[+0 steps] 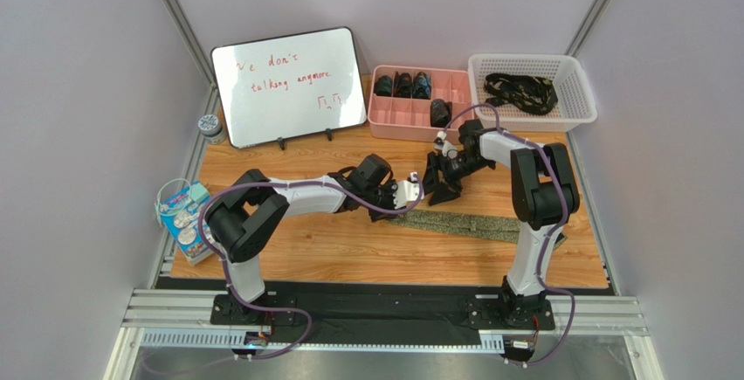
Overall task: Roll the ties
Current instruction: Roll the tie at the center of the board.
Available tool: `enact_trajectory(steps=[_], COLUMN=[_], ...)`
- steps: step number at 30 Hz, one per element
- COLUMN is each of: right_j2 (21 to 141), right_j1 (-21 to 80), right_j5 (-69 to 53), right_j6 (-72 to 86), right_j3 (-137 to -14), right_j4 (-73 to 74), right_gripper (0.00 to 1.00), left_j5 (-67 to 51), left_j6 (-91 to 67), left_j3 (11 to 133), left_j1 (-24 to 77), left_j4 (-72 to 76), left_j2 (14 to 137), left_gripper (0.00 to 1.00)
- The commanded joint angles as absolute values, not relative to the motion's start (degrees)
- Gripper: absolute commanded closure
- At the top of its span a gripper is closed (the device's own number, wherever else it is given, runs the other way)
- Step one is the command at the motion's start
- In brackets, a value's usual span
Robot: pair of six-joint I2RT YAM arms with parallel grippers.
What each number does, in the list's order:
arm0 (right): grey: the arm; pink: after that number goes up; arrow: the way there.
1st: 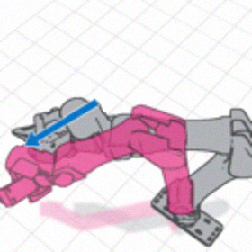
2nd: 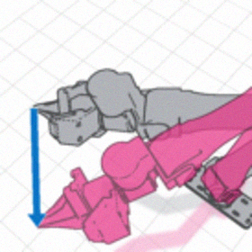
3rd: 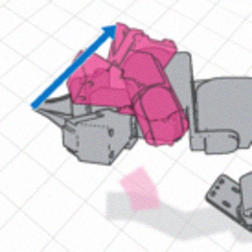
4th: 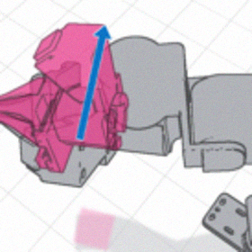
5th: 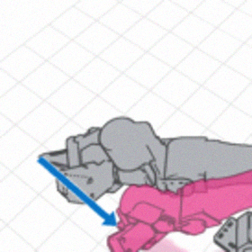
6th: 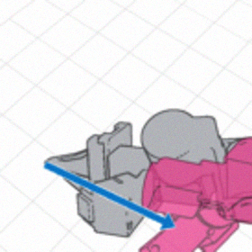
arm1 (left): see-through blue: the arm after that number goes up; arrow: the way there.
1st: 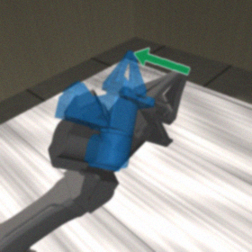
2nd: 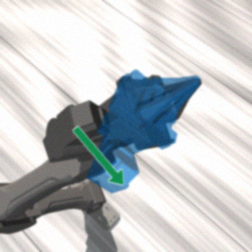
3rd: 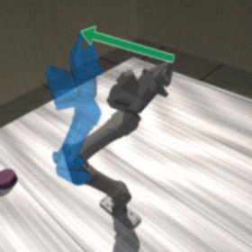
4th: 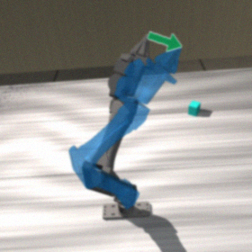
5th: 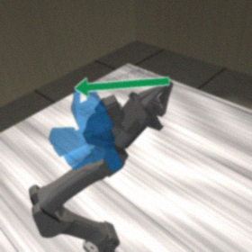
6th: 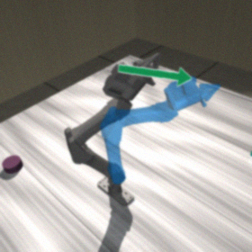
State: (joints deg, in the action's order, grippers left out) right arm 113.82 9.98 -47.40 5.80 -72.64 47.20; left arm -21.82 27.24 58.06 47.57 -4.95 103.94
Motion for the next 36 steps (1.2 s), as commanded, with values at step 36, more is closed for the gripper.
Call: enact_trajectory(steps=[36], right_j2=[111.01], right_j1=[9.04], right_j5=[-51.92], right_j6=[5.39], right_j3=[-73.75], right_j4=[49.68], right_gripper=[0.45], left_j5=[-18.11], left_j6=[21.97], left_j3=[63.81], left_j1=[46.05], left_j4=[-13.62], left_j2=[108.1], left_gripper=[0.95])
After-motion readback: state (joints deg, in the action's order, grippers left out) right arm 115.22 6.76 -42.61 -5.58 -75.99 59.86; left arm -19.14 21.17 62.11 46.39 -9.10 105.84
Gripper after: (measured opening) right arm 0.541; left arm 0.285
